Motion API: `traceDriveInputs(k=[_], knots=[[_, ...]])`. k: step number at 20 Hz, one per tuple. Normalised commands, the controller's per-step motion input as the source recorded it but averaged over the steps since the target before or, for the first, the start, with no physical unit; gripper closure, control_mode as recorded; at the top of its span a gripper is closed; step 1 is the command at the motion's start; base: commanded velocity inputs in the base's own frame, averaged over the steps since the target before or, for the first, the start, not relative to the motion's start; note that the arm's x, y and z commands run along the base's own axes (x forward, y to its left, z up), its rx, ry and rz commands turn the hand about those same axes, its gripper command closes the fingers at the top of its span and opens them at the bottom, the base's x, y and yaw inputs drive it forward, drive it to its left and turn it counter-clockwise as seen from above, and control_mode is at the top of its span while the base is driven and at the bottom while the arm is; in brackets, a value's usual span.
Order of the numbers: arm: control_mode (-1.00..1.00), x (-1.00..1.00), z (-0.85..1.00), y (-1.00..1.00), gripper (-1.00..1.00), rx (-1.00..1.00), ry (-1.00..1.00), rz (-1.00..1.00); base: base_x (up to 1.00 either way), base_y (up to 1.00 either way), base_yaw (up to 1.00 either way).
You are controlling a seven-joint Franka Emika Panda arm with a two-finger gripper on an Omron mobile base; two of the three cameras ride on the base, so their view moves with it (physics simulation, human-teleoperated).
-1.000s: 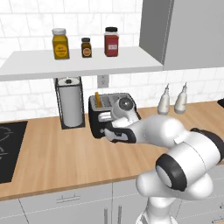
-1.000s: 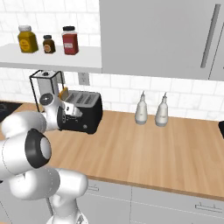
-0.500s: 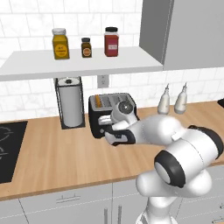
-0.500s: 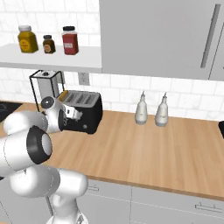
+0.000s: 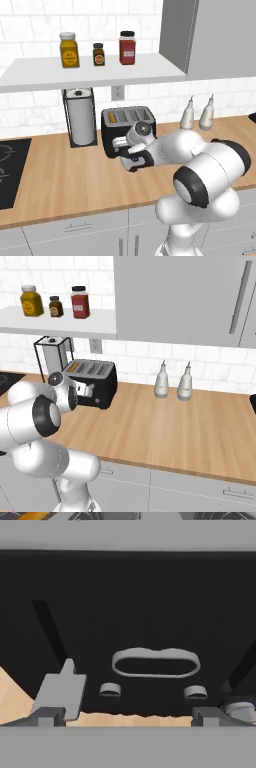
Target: Start the toaster. Once the lever pops up, take the bread to the plate on the dining counter.
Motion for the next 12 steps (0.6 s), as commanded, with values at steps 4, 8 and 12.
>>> traceDriveInputs(k=[4, 8, 12], knots=[[-1.0, 0.0, -0.26, 0.0, -1.0, 0.0, 0.0, 0.0, 0.0, 0.0, 0.0], [-1.0, 0.0, -0.08, 0.0, -1.0, 0.0, 0.0, 0.0, 0.0, 0.0, 0.0], [-1.0, -0.1, 0.0, 0.0, -1.0, 0.0, -0.03, 0.0, 0.0, 0.0, 0.0]])
